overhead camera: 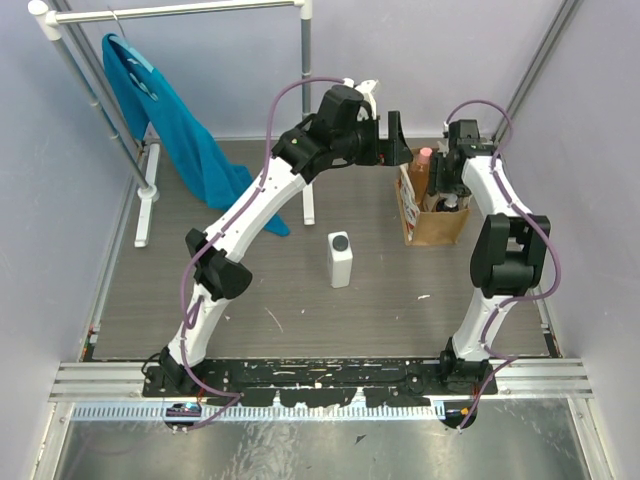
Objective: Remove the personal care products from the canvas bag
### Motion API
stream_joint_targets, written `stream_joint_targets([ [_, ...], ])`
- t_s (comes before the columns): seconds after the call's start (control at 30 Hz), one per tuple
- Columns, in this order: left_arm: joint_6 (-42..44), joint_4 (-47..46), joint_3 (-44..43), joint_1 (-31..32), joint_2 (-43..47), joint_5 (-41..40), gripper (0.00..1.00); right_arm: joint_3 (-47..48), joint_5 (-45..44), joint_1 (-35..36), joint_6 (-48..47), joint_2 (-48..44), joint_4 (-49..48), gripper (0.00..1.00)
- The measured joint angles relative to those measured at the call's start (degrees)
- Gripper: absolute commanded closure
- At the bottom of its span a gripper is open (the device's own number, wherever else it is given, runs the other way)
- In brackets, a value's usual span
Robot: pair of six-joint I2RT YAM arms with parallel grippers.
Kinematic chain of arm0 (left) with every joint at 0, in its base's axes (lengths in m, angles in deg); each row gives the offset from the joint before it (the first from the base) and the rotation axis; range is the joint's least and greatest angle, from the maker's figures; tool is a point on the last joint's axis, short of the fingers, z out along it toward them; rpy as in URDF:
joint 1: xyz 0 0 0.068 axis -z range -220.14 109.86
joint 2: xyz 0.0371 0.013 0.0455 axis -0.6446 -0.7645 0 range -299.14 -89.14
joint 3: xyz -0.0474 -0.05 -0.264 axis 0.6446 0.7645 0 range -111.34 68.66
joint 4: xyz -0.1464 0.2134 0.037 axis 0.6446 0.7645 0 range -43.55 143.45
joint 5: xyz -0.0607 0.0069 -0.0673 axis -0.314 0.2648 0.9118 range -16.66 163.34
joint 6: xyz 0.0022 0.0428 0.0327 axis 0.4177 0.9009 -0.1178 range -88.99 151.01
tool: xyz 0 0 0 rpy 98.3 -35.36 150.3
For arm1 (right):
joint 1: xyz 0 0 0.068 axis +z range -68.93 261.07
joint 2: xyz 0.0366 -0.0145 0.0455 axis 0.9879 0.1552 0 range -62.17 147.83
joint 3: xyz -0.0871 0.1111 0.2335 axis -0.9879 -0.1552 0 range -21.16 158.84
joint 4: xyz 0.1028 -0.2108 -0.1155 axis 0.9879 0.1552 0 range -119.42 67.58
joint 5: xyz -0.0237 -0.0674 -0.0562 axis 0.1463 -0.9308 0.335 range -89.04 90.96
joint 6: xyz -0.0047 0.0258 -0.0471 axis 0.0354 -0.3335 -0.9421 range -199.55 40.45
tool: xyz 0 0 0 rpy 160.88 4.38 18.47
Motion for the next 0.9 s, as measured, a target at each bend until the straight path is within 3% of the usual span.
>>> stream_joint_targets([
  [0.33, 0.15, -0.7, 1.77, 2.27, 0.02, -2.86, 0.02, -3.48, -0.94, 0.02, 2.99, -13.81, -0.31, 0.68],
  [0.53, 1.22, -0.85, -1.73, 4.22, -1.55, -5.86, 0.01, 0.9, -4.76, 0.04, 5.31, -23.12, 2.8, 0.68],
  [0.9, 10.27, -3.04, -3.98, 10.82, -3.32, -15.54, 0.02, 3.67, -6.64, -0.04, 8.07, -28.3, 10.54, 0.7],
])
